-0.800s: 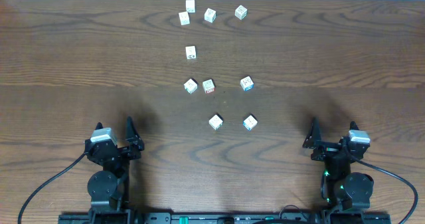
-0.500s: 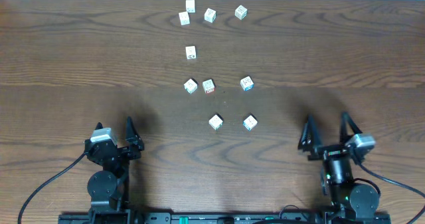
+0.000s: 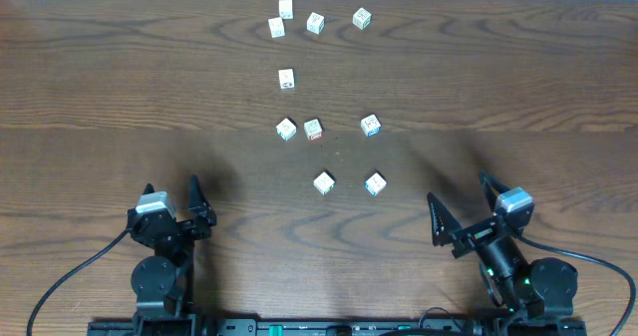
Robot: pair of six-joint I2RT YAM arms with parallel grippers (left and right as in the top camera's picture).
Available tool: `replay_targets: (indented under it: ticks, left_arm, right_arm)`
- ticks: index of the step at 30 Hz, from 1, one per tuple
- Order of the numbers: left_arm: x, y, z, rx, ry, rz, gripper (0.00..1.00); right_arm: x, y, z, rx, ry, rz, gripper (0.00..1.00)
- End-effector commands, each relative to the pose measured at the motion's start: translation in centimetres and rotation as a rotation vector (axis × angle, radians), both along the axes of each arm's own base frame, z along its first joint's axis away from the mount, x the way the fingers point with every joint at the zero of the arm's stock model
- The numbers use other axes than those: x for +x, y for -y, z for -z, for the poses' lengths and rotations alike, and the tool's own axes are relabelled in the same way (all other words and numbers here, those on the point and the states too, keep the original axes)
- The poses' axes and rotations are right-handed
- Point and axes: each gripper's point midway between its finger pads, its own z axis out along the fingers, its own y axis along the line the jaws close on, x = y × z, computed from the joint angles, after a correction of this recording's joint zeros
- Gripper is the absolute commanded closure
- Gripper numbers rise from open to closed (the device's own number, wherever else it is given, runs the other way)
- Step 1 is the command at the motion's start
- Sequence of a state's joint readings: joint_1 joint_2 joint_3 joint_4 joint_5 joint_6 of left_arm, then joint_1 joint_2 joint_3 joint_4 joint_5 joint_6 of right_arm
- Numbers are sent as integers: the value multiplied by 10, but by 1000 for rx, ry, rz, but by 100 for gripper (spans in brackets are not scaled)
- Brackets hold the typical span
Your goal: Lift 5 blocks
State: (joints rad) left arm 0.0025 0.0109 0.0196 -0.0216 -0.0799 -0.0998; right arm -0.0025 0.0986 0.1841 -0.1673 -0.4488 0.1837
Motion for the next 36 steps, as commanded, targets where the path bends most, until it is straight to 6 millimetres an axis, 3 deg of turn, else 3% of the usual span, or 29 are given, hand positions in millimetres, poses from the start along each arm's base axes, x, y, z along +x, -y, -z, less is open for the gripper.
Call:
replay_targets:
  ticks: [1,18,26,31,36]
  left_arm:
    - [-1,-1,17,15,-57,-5,23]
    - [-1,-1,17,15,-57,-5,23]
    - [-1,-1,17,15,-57,-5,23]
    - [-1,-1,17,15,-57,-5,23]
    - [-1,-1,17,15,-57,-5,23]
  right_arm:
    - [-4,0,2,-54,-19,-8,1]
    - [-7,-4,3,1,-54,-32,1]
    - [-10,-9,-30,-45,58,-64,1]
    - [12,-1,-32,-87,-46,-22,1]
    - [57,-5,-33,-106,-224,-58,1]
